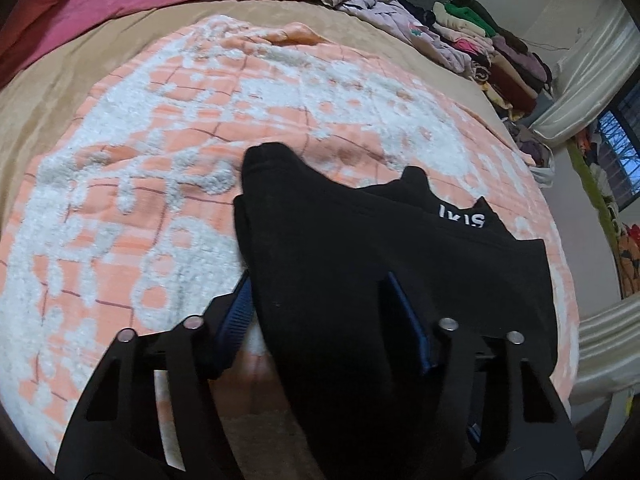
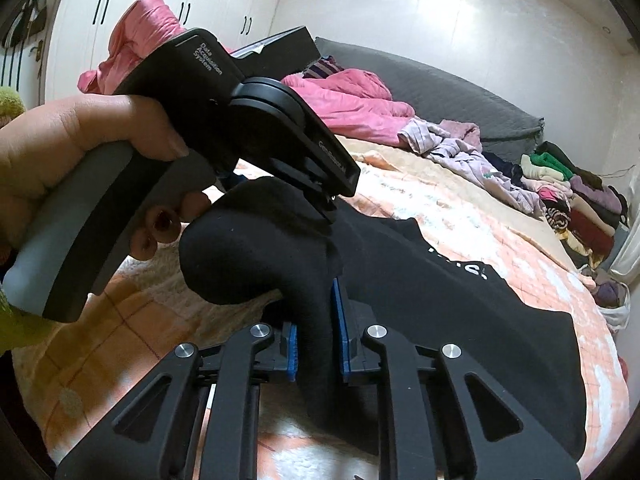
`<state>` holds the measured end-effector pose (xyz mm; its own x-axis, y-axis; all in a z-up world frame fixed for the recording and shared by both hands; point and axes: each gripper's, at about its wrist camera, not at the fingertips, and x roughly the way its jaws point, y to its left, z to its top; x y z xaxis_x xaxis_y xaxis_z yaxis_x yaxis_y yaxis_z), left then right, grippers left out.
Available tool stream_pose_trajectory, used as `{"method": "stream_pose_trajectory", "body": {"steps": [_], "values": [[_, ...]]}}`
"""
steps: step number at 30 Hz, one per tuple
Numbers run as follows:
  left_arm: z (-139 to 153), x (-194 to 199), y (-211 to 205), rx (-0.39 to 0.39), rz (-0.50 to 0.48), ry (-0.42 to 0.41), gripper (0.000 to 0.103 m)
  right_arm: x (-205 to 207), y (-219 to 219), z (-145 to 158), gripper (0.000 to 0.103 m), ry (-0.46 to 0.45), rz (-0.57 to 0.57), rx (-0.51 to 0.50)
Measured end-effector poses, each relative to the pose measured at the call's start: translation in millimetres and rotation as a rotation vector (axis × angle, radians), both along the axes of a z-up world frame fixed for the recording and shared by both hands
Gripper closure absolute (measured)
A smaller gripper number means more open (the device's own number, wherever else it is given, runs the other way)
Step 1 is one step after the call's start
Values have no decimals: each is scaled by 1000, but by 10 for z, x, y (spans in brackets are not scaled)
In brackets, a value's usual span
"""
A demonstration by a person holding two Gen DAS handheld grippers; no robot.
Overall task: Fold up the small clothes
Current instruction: 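Close both grippers on the side edge of the black shirt, then lift the gripped shirt edge with both grippers and fold it over the shirt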
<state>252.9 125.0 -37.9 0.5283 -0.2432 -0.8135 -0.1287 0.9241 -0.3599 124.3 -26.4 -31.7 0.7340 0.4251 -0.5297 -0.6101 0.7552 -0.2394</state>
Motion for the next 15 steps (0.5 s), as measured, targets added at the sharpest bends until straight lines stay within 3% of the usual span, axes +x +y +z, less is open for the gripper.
{"method": "stream_pose_trajectory", "body": {"steps": [2,5,15], "values": [[20,8,-36,-8,-2,-1,71,-5,-20,9,90,-3,-3,7],[100,0,-100,8,-3,-15,82,-4,-72,32,91,-7,-11,19],[595,-6,-586,111,-59,-109,87,-30,-448,235,95,-23,-70,102]]}}
